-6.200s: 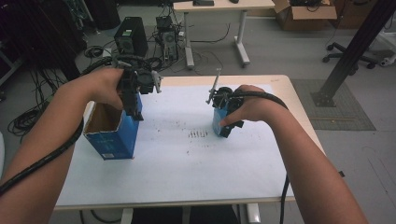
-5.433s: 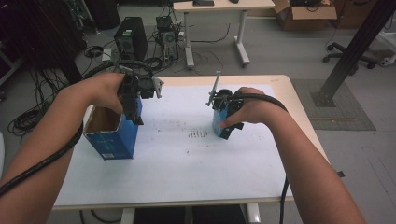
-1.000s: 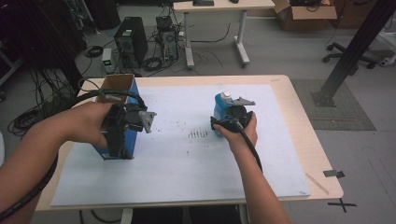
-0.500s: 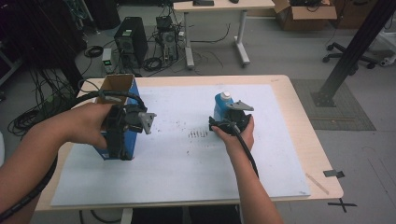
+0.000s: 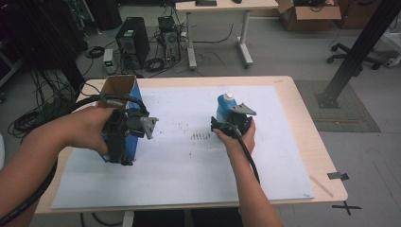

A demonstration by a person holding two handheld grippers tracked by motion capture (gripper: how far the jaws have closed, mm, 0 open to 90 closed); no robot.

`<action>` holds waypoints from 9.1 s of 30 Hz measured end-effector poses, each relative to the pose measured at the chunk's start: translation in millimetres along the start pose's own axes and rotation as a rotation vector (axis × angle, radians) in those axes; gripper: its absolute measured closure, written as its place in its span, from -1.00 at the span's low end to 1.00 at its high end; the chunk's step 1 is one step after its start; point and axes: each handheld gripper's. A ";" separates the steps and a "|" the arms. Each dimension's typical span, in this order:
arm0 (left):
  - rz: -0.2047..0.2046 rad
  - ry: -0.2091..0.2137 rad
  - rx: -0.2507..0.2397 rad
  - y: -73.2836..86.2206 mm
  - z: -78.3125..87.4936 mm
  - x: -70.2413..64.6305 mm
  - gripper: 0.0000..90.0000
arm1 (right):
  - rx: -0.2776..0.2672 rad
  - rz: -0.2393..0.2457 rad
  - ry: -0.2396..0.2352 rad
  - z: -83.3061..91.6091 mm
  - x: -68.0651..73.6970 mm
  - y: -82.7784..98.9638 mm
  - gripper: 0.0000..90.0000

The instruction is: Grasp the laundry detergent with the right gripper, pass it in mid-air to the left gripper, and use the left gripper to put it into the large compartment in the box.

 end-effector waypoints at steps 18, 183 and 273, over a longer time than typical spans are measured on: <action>-0.019 0.003 0.000 -4.6 0.1 -1.9 -0.99 | -0.007 -0.007 0.000 -3.3 -0.2 0.8 -0.54; -0.065 -0.026 -0.035 -93.3 5.4 21.2 -0.98 | 0.062 0.600 -0.965 44.8 88.3 3.0 0.04; -0.118 -0.120 0.044 -106.4 15.5 4.2 -0.14 | -0.038 0.544 -0.925 55.7 101.3 -5.3 -0.21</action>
Point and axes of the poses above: each handheld gripper's, and its own axes: z roughly backward along the jaws, y roughly out of its underside, x roughly to its left, and after that the axes turned 9 degrees about -y, right-handed
